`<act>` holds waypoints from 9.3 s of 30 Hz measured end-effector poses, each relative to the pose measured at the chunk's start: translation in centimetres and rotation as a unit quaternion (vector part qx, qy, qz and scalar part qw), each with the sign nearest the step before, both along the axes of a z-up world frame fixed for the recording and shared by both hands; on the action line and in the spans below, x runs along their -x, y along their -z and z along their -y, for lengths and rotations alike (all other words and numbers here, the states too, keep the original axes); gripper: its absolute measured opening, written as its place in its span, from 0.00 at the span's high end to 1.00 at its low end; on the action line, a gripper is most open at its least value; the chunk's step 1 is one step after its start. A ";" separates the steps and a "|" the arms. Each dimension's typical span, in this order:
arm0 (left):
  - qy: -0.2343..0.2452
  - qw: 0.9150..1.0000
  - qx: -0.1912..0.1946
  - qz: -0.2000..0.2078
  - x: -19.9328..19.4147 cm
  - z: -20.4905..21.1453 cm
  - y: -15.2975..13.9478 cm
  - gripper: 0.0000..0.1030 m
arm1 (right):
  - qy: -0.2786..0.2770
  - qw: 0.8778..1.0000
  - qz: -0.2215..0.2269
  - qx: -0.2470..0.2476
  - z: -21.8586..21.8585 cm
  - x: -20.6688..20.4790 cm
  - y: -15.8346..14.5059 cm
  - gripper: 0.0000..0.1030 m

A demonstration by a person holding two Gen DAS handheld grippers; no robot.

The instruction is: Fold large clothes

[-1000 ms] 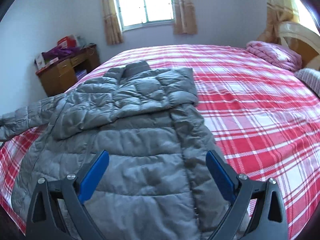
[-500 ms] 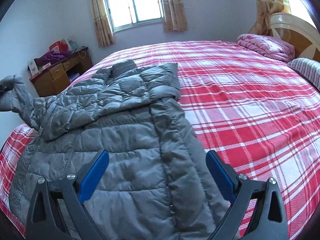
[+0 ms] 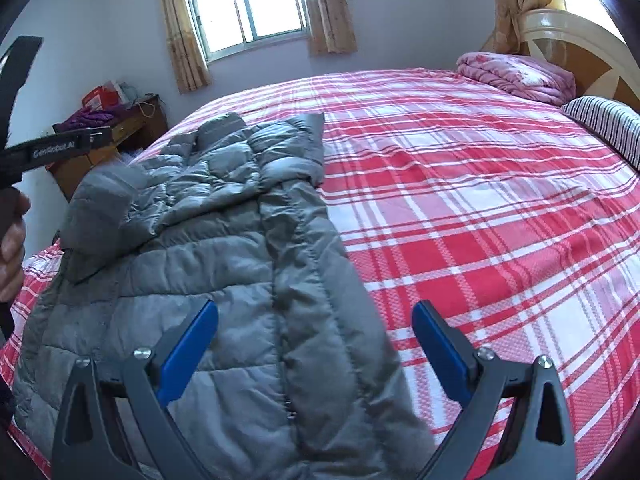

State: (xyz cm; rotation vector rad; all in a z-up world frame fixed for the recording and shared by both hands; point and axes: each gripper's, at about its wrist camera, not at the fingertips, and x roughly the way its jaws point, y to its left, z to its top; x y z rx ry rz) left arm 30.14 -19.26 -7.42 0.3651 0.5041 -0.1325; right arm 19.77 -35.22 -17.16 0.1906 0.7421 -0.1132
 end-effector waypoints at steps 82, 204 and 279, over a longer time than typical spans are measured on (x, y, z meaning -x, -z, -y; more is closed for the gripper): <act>-0.157 0.974 0.034 -0.162 -15.2 -12.8 12.9 0.01 | -0.051 0.994 -0.062 0.075 -13.1 -17.8 3.4 0.41; 0.027 0.980 0.092 -0.174 -27.3 -10.4 10.4 0.95 | -0.099 0.989 -0.086 0.074 -11.6 -33.2 -1.8 0.95; -0.086 0.984 0.024 -0.151 -31.8 -8.9 13.6 0.01 | -0.124 0.988 -0.072 0.051 -15.2 -34.7 2.9 0.54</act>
